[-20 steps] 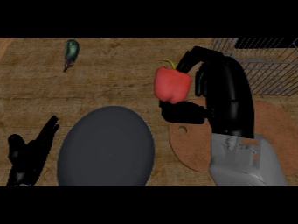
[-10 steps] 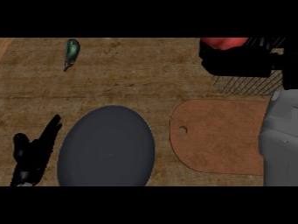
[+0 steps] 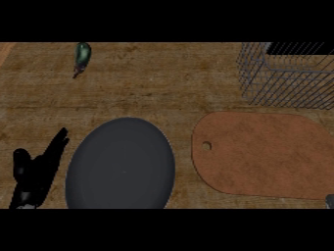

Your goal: Pick the bell pepper from the cutting board and place it in the basket

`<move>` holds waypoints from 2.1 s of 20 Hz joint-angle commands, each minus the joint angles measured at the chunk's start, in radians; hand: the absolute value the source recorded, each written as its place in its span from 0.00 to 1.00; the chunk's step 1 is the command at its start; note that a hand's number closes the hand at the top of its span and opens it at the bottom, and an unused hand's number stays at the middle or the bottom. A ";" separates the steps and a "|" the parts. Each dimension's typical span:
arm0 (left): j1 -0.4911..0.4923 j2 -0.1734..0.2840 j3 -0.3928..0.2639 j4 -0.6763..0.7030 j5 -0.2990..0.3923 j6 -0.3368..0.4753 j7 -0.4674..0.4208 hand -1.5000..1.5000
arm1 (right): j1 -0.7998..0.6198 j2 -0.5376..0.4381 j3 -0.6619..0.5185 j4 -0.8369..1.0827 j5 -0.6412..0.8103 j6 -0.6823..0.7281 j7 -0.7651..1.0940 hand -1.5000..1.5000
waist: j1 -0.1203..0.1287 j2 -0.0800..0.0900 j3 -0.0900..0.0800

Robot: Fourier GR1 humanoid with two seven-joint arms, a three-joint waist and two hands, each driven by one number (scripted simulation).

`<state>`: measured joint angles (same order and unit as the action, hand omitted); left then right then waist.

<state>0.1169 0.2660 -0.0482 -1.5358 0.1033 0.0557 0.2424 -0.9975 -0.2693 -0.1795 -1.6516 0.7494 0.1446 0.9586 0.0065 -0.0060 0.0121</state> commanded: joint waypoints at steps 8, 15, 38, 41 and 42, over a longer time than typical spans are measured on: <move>0.043 -0.060 -0.047 0.103 -0.040 0.010 0.018 0.50 | -0.019 -0.100 -0.113 0.331 -0.069 -0.065 -0.245 1.00 | 0.013 0.016 -0.012; 0.009 -0.023 0.012 0.098 0.007 -0.030 0.046 0.50 | 0.062 -0.066 -0.241 0.441 -0.167 -0.211 -0.390 1.00 | 0.008 0.016 -0.011; 0.062 -0.016 0.032 0.032 0.008 -0.072 0.072 0.50 | 0.129 -0.266 -0.209 0.689 -0.085 -0.232 -0.637 0.00 | 0.007 0.007 -0.012; 0.016 -0.026 0.041 0.086 -0.009 -0.059 0.055 0.50 | 0.150 -0.292 -0.266 0.712 -0.144 -0.248 -0.711 0.00 | -0.001 0.009 -0.012; 0.033 -0.050 0.012 0.082 -0.031 -0.046 0.046 0.50 | 0.156 -0.265 -0.271 0.720 -0.140 -0.288 -0.696 0.00 | 0.001 0.009 -0.012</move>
<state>0.1085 0.2400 -0.0172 -1.5279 0.0779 0.0125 0.2584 -0.8427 -0.5289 -0.4152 -0.9470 0.6394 -0.1119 0.2831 0.0094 -0.0076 0.0150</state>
